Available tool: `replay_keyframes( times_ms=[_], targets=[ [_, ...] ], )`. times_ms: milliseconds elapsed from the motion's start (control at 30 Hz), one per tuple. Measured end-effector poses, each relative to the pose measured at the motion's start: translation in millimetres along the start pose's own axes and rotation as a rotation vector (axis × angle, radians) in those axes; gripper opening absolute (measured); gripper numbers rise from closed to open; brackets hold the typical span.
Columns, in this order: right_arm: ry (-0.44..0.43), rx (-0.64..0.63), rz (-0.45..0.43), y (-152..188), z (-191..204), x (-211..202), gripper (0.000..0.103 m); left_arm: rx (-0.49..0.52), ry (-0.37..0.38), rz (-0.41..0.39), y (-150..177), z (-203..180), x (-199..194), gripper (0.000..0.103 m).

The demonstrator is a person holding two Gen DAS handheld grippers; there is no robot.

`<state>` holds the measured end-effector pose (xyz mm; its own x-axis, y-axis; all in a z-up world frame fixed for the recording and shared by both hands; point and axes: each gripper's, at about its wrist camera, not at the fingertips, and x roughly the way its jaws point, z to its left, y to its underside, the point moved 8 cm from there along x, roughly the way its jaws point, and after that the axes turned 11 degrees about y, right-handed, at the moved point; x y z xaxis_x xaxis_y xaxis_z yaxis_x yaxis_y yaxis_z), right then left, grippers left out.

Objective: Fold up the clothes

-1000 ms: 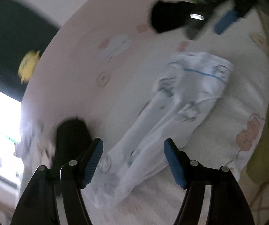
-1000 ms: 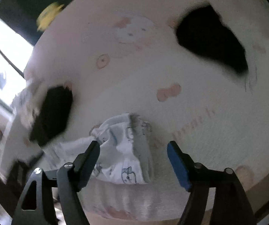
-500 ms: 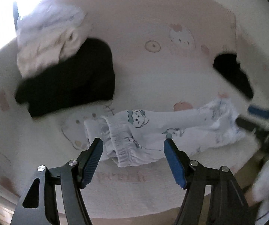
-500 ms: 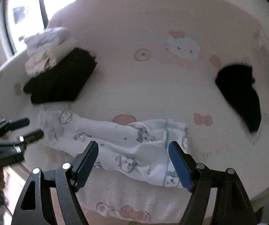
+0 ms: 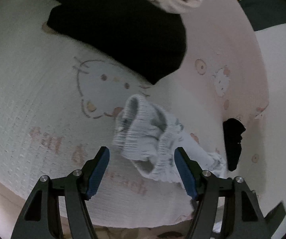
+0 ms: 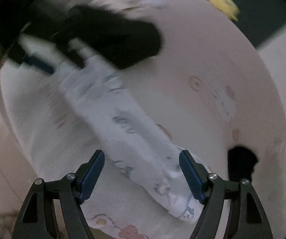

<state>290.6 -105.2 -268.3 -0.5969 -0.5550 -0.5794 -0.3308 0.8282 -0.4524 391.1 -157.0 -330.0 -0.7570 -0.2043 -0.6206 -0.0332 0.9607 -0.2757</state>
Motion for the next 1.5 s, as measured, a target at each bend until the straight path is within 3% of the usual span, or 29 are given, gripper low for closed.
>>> replay_keyframes(
  times_ms=[167, 433, 467, 533, 667, 1067, 1100, 1167, 1233, 1433, 1467, 1500],
  targets=[
    [0.005, -0.108, -0.046, -10.2, 32.2, -1.6, 0.077, 0.011, -0.002, -0.030, -6.7, 6.4, 4.1, 0.065],
    [-0.053, -0.105, -0.084, -30.9, 49.0, 6.4, 0.077, 0.037, 0.078, -0.005, -14.2, 10.6, 20.7, 0.065],
    [-0.051, -0.108, -0.076, -31.2, 50.7, 10.6, 0.077, 0.036, 0.092, -0.011, -14.7, 11.3, 19.1, 0.063],
    [-0.041, -0.116, -0.069, -31.8, 53.2, 16.8, 0.077, 0.035, 0.122, -0.016, -15.1, 12.5, 16.9, 0.047],
    [-0.029, -0.125, -0.081, -39.5, 55.8, 23.4, 0.077, 0.016, 0.177, -0.007, -15.3, 16.3, 17.9, 0.032],
    [-0.029, -0.137, -0.154, -81.6, 71.7, 35.2, 0.076, 0.022, 0.316, 0.028, -28.9, -2.8, 16.6, 0.030],
    [-0.040, -0.123, -0.153, -83.6, 71.7, 36.7, 0.075, 0.020, 0.329, 0.035, -29.8, -5.2, 18.2, 0.030],
    [-0.067, -0.082, -0.135, -85.1, 70.1, 41.3, 0.054, 0.017, 0.342, 0.042, -32.0, -7.9, 19.5, 0.030],
    [-0.094, -0.033, -0.113, -85.6, 67.5, 46.8, 0.024, 0.018, 0.339, 0.041, -34.2, -8.0, 19.4, 0.030],
    [-0.238, 0.240, -0.071, -86.4, 36.2, 49.3, 0.016, -0.057, 0.386, -0.012, -48.0, -15.5, 1.6, 0.031],
    [-0.270, 0.298, -0.060, -86.2, 28.6, 48.7, 0.016, -0.076, 0.405, -0.035, -52.0, -17.9, -4.1, 0.035],
    [-0.301, 0.356, -0.050, -86.2, 21.0, 48.0, 0.016, -0.095, 0.425, -0.058, -56.0, -20.3, -9.9, 0.053]
  ],
)
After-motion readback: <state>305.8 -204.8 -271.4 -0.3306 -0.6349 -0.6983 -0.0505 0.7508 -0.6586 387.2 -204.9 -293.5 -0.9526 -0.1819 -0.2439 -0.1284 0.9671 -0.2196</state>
